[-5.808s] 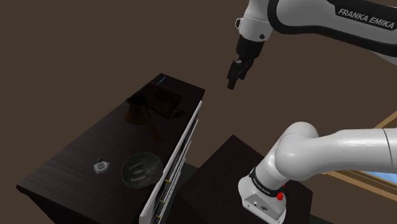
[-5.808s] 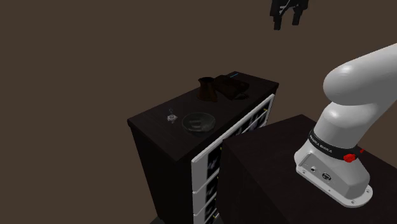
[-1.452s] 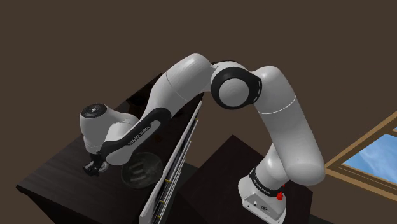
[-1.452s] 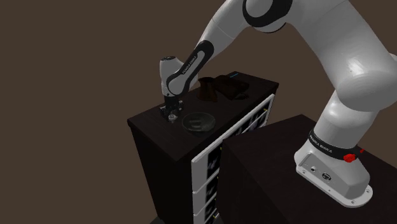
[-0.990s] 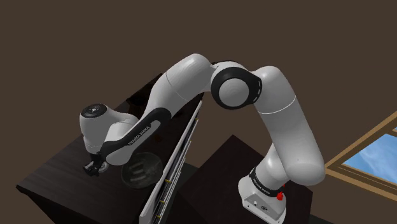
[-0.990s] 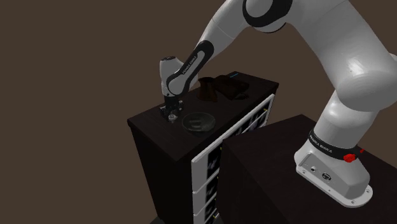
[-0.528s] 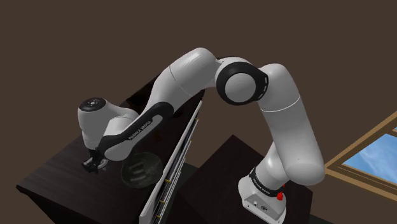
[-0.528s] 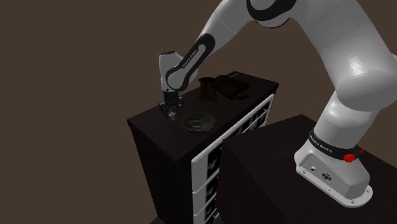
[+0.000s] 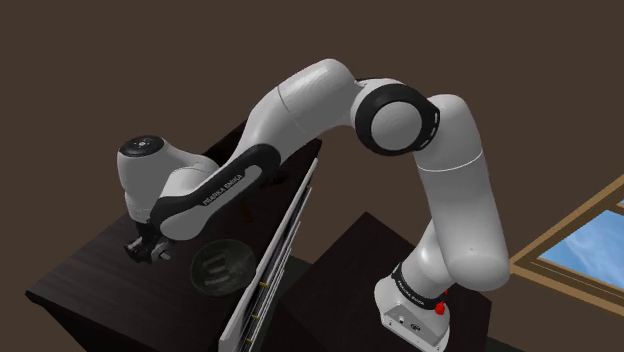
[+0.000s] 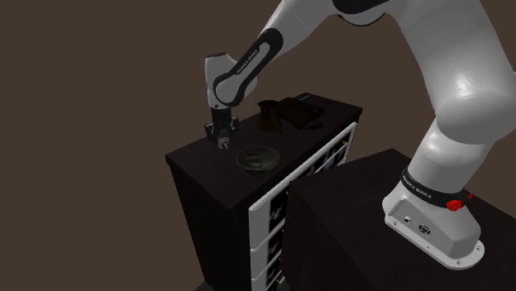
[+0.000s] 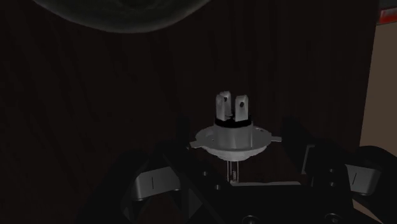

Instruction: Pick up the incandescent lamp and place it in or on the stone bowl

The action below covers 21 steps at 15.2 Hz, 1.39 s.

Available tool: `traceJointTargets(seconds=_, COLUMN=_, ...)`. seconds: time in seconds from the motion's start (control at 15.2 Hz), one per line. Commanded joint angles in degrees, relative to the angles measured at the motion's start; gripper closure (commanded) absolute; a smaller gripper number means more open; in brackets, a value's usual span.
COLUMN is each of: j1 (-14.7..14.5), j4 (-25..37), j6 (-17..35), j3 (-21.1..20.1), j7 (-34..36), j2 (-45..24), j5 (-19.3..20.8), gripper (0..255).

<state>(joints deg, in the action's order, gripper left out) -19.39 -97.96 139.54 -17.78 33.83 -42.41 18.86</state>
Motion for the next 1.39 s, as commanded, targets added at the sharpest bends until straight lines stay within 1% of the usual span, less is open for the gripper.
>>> traceJointTargets(seconds=0.0, j1=0.3, j4=-0.11, j6=-1.09, j3=-0.4, j7=-0.29, j2=1.18, j5=-0.42, gripper=255)
traceJointTargets(seconds=0.92, j1=1.88, j4=-0.37, j6=-7.67, j3=-2.68, j7=-1.96, j2=8.14, j5=-3.13, gripper=255)
traceJointTargets(seconds=1.32, j1=5.85, j4=-19.96, j6=1.0, j3=-4.39, j7=-2.27, j2=19.5, j5=-5.04, gripper=255)
